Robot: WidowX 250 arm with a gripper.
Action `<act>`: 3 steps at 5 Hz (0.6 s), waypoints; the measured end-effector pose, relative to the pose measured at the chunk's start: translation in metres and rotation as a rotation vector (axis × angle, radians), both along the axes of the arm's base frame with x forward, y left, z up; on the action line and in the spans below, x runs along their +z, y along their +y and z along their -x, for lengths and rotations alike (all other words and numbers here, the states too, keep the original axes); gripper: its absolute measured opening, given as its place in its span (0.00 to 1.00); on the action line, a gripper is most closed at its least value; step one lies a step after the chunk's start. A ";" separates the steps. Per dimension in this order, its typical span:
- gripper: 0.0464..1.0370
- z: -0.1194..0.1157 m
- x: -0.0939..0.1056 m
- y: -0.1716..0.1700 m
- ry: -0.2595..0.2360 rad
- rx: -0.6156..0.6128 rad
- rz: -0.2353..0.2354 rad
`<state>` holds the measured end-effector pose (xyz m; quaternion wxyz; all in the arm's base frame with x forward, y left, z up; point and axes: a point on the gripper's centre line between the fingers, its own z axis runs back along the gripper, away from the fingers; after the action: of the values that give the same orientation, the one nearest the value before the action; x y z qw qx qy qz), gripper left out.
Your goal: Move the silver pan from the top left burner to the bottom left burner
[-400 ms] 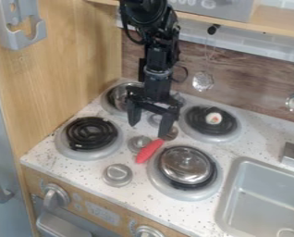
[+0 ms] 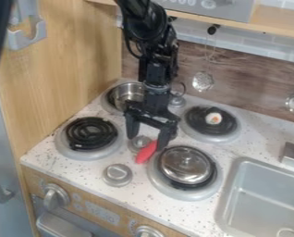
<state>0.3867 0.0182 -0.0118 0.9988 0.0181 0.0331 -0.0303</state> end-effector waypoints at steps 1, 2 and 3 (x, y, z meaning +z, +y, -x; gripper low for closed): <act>0.96 -0.016 -0.001 0.004 -0.016 -0.004 0.000; 0.96 -0.029 -0.002 0.007 -0.073 -0.040 -0.014; 0.96 -0.040 -0.010 0.020 -0.183 -0.078 -0.029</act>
<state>0.4268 0.0378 -0.0222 0.9954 0.0364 -0.0583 -0.0670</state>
